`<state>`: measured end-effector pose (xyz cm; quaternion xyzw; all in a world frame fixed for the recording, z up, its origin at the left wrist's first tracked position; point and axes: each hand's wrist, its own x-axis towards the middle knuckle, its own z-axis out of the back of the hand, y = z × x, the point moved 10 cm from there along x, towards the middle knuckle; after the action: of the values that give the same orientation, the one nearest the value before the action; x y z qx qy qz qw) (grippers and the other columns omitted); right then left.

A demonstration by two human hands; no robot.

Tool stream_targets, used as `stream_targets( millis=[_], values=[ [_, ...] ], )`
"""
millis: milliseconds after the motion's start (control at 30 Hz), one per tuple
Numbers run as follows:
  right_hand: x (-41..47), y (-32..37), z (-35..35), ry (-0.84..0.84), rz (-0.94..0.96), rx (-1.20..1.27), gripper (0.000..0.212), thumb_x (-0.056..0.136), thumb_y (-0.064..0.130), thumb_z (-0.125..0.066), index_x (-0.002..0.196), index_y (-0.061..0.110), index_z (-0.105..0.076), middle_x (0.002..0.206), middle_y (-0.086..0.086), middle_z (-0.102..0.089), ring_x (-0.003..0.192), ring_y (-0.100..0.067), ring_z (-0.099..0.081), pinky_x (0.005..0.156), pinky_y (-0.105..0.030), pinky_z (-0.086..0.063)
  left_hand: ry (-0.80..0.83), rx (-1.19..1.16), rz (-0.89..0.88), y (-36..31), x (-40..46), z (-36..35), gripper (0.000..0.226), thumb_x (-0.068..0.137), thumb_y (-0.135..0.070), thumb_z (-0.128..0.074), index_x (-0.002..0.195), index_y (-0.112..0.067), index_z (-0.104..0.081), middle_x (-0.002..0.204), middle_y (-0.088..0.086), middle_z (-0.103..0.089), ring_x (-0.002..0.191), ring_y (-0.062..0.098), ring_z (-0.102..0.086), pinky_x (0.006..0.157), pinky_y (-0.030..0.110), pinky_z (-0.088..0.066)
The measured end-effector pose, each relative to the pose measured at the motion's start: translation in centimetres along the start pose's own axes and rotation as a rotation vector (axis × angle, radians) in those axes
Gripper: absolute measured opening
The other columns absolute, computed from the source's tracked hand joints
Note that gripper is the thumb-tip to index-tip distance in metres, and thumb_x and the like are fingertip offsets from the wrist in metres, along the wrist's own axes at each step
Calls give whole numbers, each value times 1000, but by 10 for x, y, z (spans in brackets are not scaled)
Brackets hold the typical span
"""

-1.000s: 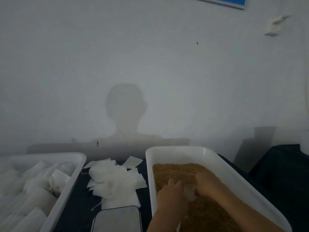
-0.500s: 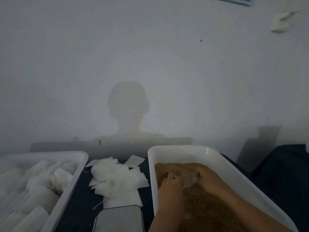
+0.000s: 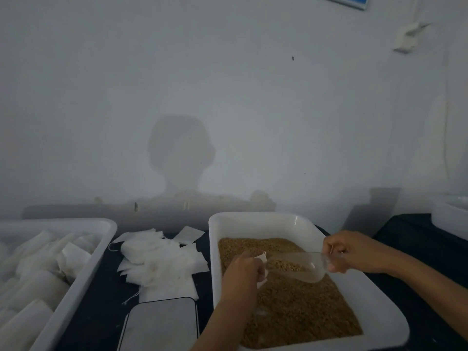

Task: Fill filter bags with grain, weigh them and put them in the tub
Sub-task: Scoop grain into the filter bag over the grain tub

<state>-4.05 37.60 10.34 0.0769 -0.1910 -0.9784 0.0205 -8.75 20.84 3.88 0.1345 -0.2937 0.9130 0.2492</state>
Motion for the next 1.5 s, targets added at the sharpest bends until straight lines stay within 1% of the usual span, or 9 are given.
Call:
stream_targets(
  millis=[167,367,533,633,867,1000,1267,1400,1500],
  values=[
    [2,6,4,6,-13,-127,10,85,22,-67,85,13,-64,89,-9,-71,81,-21,-65,84,-39,-51,55,-13,-62,-6,-1,-8,14,88,-13,-62,100,-12,-69,107,0,-55,91,7,-42,74,13,-32],
    [11,17,15,17,-38,-364,18,82,28,-69,73,30,-54,80,13,-58,76,-3,-53,68,-21,-40,143,-56,-97,-10,1,-16,14,81,-14,-70,95,-12,-69,77,-18,-34,86,5,-40,71,16,-33],
    [17,29,24,7,-48,-562,27,80,32,-72,69,34,-47,75,16,-47,68,-1,-45,57,-18,-34,34,5,-173,-12,-1,-10,16,88,-10,-59,99,-5,-69,83,-16,-50,75,-13,-48,64,1,-32],
    [19,35,28,-3,-44,-614,30,79,31,-72,66,33,-46,72,16,-44,65,-1,-42,56,-18,-33,85,-43,-149,-14,0,-12,17,89,-9,-59,102,-4,-68,99,-3,-50,100,11,-54,76,11,-35],
    [20,54,36,-87,-10,-747,25,77,32,-73,73,31,-48,74,16,-46,74,-8,-50,53,-20,-27,2,-141,-30,-2,-2,-8,13,88,-3,-57,93,-9,-67,70,-16,-36,94,17,-57,71,13,-35],
    [17,63,39,-168,26,-803,21,79,30,-71,83,30,-51,79,13,-47,77,-10,-51,52,-19,-25,-14,-159,-17,0,-1,-7,13,88,-2,-55,91,-9,-66,85,-9,-44,93,17,-56,70,12,-35],
    [23,15,19,-154,-136,-588,29,93,32,-48,70,22,-34,75,7,-42,66,-8,-44,50,-20,-28,-40,-548,201,26,0,-1,31,95,-3,-47,71,-23,-41,74,-6,-46,67,6,-41,60,15,-35],
    [40,-13,-41,-69,-191,-388,20,95,28,-46,107,12,-47,93,2,-48,82,-13,-49,53,-19,-32,-76,-776,308,36,-2,6,24,98,-7,-42,76,-17,-43,76,-1,-46,68,11,-44,58,19,-40],
    [48,-18,-72,-88,-187,-272,20,96,20,-43,77,15,-47,79,4,-46,77,-14,-50,53,-21,-33,-101,-829,349,39,-4,8,22,98,-10,-41,77,-17,-43,74,-1,-45,65,10,-42,61,22,-39]
  ],
)
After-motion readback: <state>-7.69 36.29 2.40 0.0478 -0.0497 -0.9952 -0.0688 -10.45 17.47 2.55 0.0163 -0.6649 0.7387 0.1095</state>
